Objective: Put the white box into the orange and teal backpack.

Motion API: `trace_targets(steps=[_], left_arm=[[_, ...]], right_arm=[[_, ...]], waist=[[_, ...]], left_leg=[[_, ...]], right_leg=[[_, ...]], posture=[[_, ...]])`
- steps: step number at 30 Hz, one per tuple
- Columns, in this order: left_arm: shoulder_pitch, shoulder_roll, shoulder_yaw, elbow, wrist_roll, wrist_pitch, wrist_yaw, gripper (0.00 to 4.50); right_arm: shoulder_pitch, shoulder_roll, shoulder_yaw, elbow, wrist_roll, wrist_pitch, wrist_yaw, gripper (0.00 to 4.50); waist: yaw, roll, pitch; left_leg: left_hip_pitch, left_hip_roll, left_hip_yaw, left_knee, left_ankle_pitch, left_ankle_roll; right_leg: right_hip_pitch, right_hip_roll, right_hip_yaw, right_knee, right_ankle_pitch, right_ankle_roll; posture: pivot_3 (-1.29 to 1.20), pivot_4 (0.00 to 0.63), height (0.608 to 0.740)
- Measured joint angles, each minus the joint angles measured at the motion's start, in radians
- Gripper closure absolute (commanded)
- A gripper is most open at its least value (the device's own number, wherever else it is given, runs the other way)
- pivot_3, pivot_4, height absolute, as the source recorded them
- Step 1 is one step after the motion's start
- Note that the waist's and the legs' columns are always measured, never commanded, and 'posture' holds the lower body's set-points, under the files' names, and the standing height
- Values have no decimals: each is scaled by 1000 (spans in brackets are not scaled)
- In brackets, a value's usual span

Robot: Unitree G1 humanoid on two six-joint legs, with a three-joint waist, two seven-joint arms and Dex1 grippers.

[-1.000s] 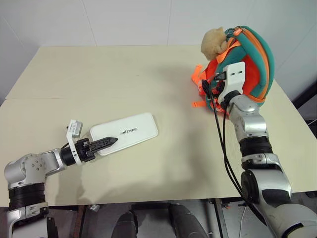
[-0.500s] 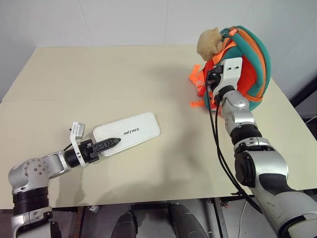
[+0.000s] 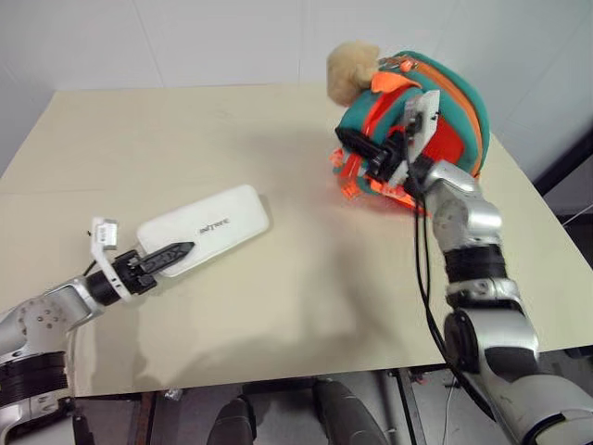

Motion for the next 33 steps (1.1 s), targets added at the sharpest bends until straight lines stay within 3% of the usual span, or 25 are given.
trace_targets(steps=[7, 12, 18, 24, 33], left_arm=[[106, 16, 61, 15, 2, -69, -15, 3137], [158, -5, 73, -41, -16, -73, -13, 3137], [190, -34, 77, -167, -76, -63, -11, 3137], [159, -38, 106, -335, -224, -47, 21, 3137], [113, -22, 121, -454, -387, -48, 36, 3137]], right_arm=[[89, -249, 19, -373, 403, 588, 166, 4485], [141, -403, 28, -464, 549, 793, 263, 4485], [181, -507, 118, -447, 481, 763, 375, 4485], [151, -508, 208, -309, 333, 632, 478, 4485], [149, -498, 233, -300, 273, 576, 508, 4485]], waist=[[21, 0, 0], [46, 0, 0], [59, -1, 0], [59, -1, 0], [58, -1, 0]], left_leg=[[0, 0, -2, -3, 0, 0], [0, -1, -1, -2, -1, 0], [-1, -1, 1, -2, -1, 1], [-1, -1, 1, -2, -1, 1], [-1, 0, 1, -1, -1, 1]], right_leg=[[-1, -1, -3, -4, -2, -3], [1, -1, -3, -7, -2, -3], [1, -1, -2, -10, -2, -2], [1, -1, -2, -10, -2, -2], [1, 1, -1, -10, -1, -2]], posture=[[0, 150, 740], [0, 150, 740], [0, 150, 740], [0, 150, 740], [0, 150, 740]])
